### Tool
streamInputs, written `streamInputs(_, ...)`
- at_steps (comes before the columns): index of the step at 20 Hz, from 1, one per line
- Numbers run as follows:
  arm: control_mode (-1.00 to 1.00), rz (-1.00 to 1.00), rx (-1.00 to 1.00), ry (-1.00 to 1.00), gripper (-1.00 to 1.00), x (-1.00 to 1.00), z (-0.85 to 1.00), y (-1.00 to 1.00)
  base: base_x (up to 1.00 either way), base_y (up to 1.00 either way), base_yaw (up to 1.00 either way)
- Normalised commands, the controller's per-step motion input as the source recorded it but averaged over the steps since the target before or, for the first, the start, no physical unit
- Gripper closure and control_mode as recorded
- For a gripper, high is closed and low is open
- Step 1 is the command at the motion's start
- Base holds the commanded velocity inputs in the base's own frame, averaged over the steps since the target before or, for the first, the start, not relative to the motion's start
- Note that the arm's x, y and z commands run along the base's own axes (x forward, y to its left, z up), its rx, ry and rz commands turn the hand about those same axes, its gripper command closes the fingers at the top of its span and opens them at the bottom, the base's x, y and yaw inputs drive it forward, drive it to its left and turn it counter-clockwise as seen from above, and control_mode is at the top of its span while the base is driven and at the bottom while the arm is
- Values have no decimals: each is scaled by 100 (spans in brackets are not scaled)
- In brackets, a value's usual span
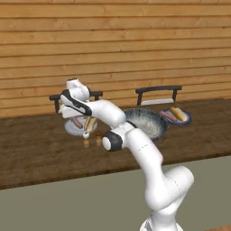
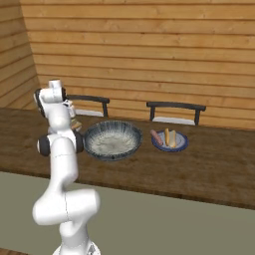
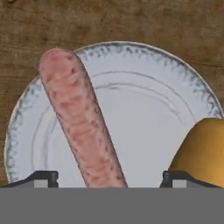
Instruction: Place one bun and one sausage from the bowl on each plate.
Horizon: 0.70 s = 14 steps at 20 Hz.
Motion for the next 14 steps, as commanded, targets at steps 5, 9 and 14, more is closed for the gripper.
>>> streamInputs(5, -100, 0, 0, -6, -100, -42, 16, -64, 0, 0, 0)
streamInputs(9, -100, 0, 3, -8, -100, -82, 16, -64, 0, 0, 0)
streamInputs(14, -100, 0, 5, -3, -100, -29, 8, -57, 0, 0, 0)
